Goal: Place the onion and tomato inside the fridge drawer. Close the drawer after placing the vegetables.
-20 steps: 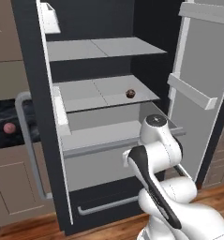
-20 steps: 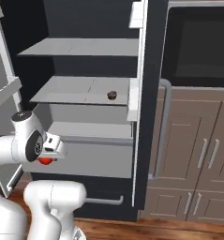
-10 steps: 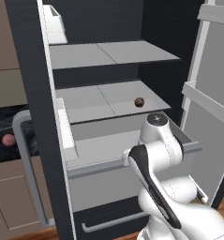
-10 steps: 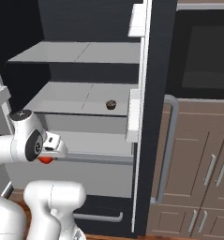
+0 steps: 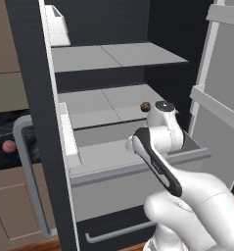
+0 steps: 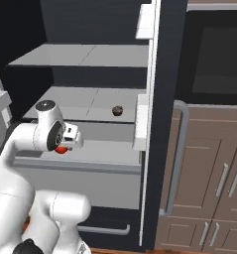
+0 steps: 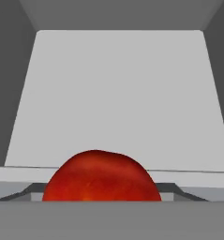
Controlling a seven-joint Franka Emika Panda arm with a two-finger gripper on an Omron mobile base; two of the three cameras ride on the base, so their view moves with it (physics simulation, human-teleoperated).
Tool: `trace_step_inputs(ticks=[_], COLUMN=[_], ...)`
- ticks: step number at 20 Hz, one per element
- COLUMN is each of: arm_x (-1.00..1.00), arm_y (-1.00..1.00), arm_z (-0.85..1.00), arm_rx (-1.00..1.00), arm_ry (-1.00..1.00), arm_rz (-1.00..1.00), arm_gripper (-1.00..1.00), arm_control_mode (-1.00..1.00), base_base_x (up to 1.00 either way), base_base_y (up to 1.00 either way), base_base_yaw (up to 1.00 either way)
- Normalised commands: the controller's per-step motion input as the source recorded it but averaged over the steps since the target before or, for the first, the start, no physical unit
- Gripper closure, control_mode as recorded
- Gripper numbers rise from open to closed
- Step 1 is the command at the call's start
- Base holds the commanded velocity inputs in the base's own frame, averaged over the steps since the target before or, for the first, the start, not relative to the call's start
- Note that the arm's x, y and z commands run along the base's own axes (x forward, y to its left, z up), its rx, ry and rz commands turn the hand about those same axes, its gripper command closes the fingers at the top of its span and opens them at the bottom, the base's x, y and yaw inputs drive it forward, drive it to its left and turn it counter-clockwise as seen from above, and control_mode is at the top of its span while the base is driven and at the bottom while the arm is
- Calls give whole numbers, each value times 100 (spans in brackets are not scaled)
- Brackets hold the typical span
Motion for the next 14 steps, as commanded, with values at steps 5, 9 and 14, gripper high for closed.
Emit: trace_step_inputs(ticks=[5, 9, 14], arm_x=[98, 63, 2], arm_y=[8, 1, 2], arm_z=[-50, -72, -73], arm_rx=[0, 0, 0], arm_ry=[16, 13, 9], arm_rz=[1, 0, 1], arm_gripper=[100, 100, 100], arm_control_mode=[-100, -100, -100], base_base_x=[0, 0, 0], base_base_y=[0, 0, 0], base_base_yaw=[0, 0, 0])
